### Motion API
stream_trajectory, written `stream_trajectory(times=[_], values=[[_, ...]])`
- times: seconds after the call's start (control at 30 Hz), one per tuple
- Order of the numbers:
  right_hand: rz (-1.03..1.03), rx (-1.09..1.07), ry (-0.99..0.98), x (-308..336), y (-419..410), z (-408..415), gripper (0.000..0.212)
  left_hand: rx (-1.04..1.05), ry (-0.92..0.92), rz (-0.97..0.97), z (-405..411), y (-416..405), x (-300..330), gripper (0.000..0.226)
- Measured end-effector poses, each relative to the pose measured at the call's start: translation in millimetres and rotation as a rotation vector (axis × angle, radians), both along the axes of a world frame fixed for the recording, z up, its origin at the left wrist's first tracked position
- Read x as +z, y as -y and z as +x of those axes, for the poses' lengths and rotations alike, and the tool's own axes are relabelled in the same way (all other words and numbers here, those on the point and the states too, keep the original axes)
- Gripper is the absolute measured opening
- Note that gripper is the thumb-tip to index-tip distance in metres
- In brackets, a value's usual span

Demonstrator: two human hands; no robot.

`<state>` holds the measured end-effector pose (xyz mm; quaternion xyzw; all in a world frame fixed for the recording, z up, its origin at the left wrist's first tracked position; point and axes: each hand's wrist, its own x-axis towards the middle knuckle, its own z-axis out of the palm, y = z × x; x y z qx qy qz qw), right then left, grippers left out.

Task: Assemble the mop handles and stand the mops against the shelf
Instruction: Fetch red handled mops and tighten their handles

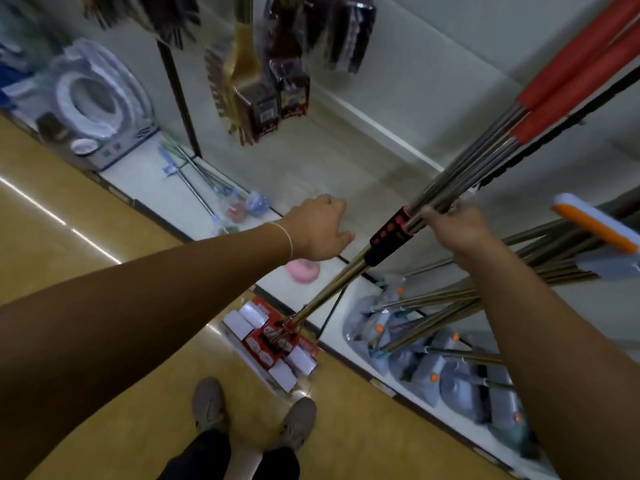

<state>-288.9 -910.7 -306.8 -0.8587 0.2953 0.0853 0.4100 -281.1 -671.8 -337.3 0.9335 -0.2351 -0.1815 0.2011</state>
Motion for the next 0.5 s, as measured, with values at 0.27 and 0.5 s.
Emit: stream_trajectory(times=[0.27,0.5], values=[[0.065,-0.248,0.285,-31.4,7.9,27.6,0.008,0.099,-0.069,0.013,-11.6,-6.7,-22.7,0.057],[0.009,-0.068,0.322,-17.6,-21.8,0.0,0.028,0.098,-0.164,0.036,-24.1,10.6,-27.0,0.058]])
